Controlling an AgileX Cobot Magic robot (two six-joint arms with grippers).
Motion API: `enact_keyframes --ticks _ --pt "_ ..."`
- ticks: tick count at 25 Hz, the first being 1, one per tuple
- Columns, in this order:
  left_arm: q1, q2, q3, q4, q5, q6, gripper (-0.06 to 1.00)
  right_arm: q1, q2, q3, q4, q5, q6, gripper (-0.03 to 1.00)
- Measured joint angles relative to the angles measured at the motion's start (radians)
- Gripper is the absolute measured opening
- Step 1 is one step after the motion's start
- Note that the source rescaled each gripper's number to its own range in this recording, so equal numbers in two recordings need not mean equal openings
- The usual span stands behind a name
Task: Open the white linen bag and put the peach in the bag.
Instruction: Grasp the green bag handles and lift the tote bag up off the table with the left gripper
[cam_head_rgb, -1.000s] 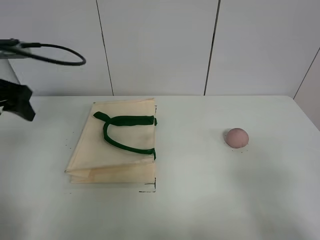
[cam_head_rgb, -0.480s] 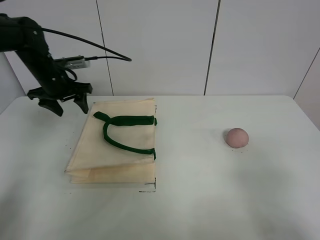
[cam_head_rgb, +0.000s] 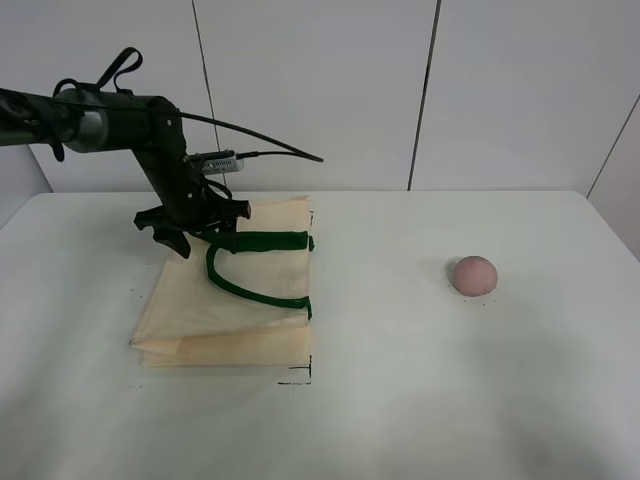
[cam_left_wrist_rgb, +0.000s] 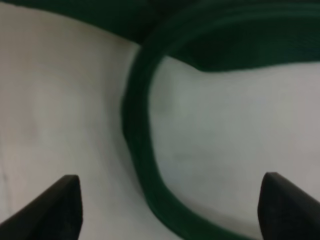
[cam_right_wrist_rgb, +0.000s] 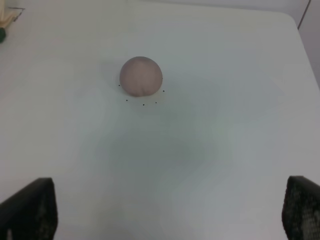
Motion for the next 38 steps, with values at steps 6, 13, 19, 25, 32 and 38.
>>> enact_keyframes --ticks 6,13,19,25,32,38 --pt "-0.001 0.076 0.000 0.036 -0.022 -0.024 1.00 0.000 0.000 0.000 0.000 0.000 0.000 1.00" --pt "-0.001 0.122 0.000 0.032 -0.048 -0.027 0.89 0.000 0.000 0.000 0.000 0.000 0.000 1.00" --pt "-0.008 0.122 -0.005 0.019 -0.049 -0.031 0.23 0.000 0.000 0.000 0.000 0.000 0.000 1.00" --pt "-0.008 0.122 -0.039 0.026 0.011 -0.031 0.00 0.000 0.000 0.000 0.000 0.000 0.000 1.00" --pt "-0.008 0.048 -0.245 0.033 0.209 0.009 0.00 0.000 0.000 0.000 0.000 0.000 0.000 1.00" --pt "-0.008 -0.073 -0.452 0.034 0.337 0.101 0.00 0.000 0.000 0.000 0.000 0.000 0.000 1.00"
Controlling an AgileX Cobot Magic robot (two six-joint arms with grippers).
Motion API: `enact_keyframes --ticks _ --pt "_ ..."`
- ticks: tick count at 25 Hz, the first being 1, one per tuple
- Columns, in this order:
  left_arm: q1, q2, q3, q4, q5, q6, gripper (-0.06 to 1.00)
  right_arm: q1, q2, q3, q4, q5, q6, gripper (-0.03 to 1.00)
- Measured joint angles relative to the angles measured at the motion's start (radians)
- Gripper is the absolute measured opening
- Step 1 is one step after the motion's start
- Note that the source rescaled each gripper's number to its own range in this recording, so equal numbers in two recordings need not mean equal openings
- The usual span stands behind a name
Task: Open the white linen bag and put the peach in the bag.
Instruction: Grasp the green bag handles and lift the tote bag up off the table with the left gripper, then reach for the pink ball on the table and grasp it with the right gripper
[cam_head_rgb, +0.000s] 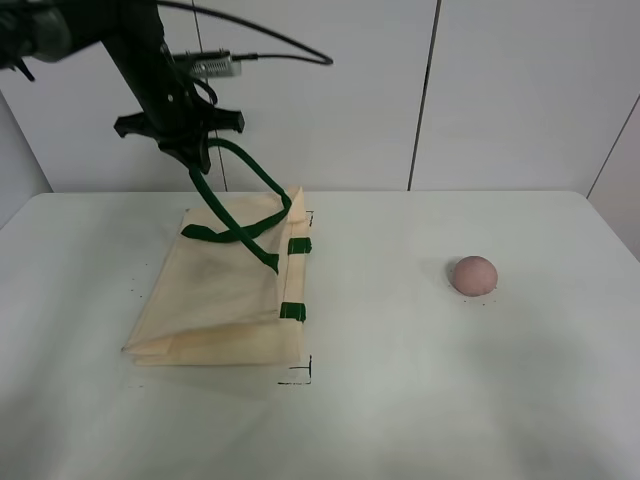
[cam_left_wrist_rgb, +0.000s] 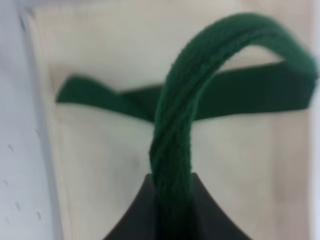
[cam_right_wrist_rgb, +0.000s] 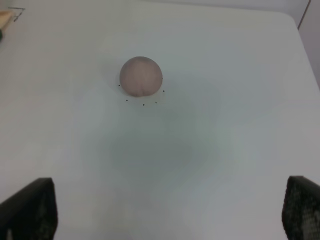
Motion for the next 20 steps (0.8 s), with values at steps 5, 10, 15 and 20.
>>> enact_keyframes --ticks 5,10,15,20 --pt "0.000 -0.102 -0.028 -0.015 0.002 0.048 0.00 0.000 0.000 0.000 0.000 0.000 0.000 1.00" --pt "0.000 -0.189 -0.029 -0.056 0.003 0.063 0.00 0.000 0.002 0.000 0.000 0.000 0.000 1.00" --pt "0.000 -0.217 -0.027 -0.063 0.003 0.071 0.00 0.000 0.167 -0.026 0.014 -0.043 0.000 1.00" --pt "0.000 -0.217 -0.014 -0.067 0.003 0.071 0.00 0.000 0.559 -0.121 0.051 -0.170 0.000 1.00"
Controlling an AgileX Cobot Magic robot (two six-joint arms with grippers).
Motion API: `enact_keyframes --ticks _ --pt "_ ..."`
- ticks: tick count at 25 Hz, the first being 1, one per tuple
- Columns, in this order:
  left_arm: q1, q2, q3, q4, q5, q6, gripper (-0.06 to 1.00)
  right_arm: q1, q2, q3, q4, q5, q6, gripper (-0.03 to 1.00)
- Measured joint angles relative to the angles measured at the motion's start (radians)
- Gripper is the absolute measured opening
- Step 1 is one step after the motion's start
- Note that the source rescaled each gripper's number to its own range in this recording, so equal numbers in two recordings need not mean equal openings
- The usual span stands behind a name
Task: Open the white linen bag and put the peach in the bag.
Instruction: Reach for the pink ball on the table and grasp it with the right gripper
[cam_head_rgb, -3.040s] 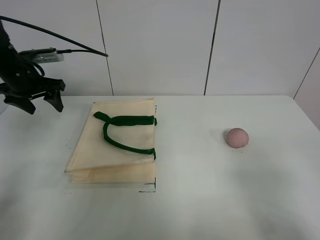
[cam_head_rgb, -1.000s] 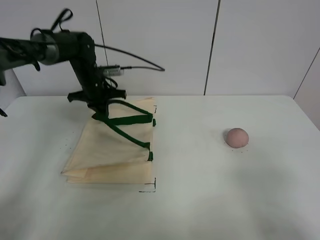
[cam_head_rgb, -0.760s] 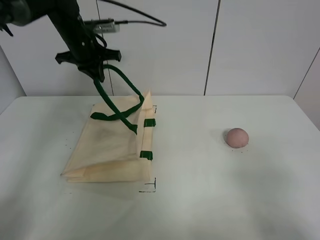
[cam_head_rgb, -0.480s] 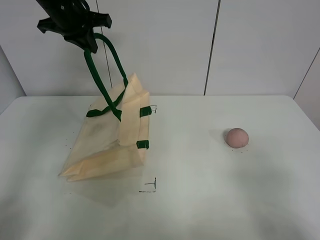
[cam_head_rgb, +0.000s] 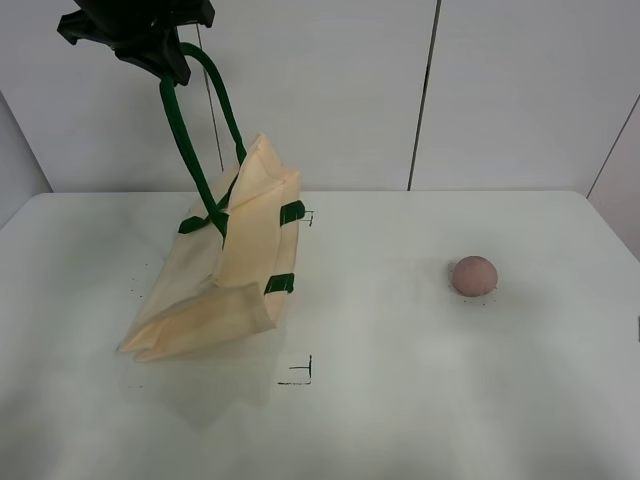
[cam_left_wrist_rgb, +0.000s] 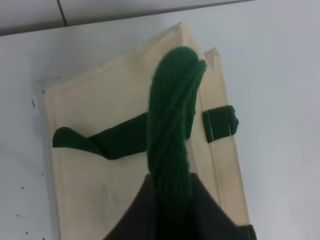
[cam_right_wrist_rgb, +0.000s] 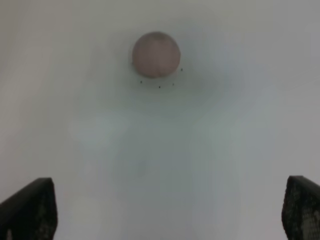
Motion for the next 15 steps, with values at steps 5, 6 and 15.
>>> enact_keyframes --ticks 5,6,15 --pt "0.000 0.000 0.000 -0.002 0.000 0.002 0.00 0.000 0.471 -0.175 0.011 -0.072 -0.040 1.00" --pt "0.000 -0.001 0.000 -0.003 0.000 0.002 0.00 0.000 0.593 -0.228 0.013 -0.078 -0.050 1.00" --pt "0.000 -0.023 0.007 -0.003 0.000 0.002 0.00 0.051 1.258 -0.708 0.014 -0.071 -0.084 1.00"
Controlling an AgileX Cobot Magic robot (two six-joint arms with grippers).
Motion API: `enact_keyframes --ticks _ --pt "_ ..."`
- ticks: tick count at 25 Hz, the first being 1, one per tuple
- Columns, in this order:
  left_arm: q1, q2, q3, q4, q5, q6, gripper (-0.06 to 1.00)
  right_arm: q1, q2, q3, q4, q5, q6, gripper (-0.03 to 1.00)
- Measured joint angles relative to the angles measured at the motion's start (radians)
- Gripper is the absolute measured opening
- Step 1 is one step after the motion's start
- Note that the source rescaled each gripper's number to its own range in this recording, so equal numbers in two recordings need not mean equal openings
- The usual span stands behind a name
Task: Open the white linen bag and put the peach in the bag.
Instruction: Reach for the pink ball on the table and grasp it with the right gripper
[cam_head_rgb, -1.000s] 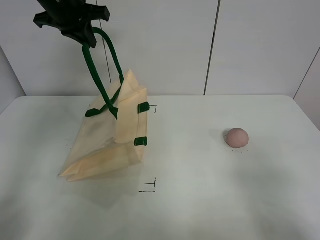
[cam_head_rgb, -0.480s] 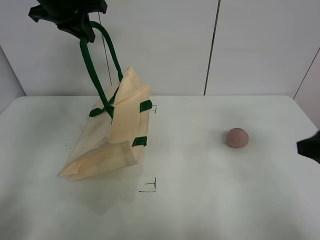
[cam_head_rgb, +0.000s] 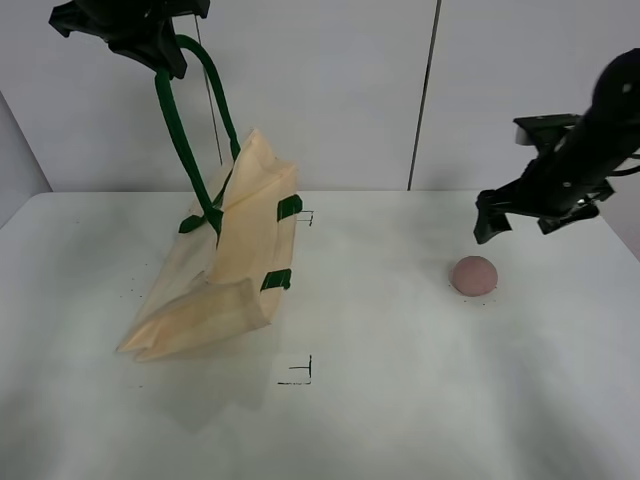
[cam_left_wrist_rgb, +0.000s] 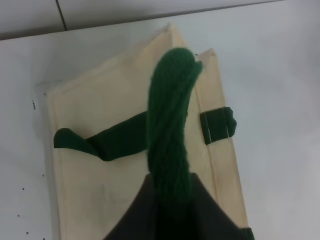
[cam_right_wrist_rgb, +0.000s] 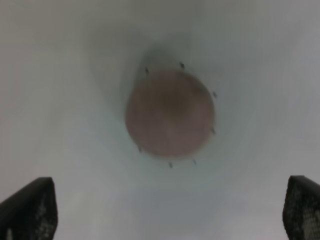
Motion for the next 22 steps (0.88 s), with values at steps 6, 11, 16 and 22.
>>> enact_keyframes --ticks 6,11,16,22 --pt "0.000 0.000 0.000 0.000 0.000 0.000 0.00 0.008 0.204 -0.089 -0.020 -0.001 0.044 1.00" --pt "0.000 0.000 0.000 0.000 0.000 0.000 0.00 0.008 0.288 -0.091 -0.021 -0.043 0.047 1.00" --pt "0.000 0.000 0.000 0.000 0.000 0.000 0.00 0.008 0.324 -0.091 -0.020 -0.064 0.047 0.89" --pt "0.000 0.000 0.000 0.000 0.000 0.000 0.00 0.008 0.316 -0.094 -0.004 -0.078 0.048 0.03"
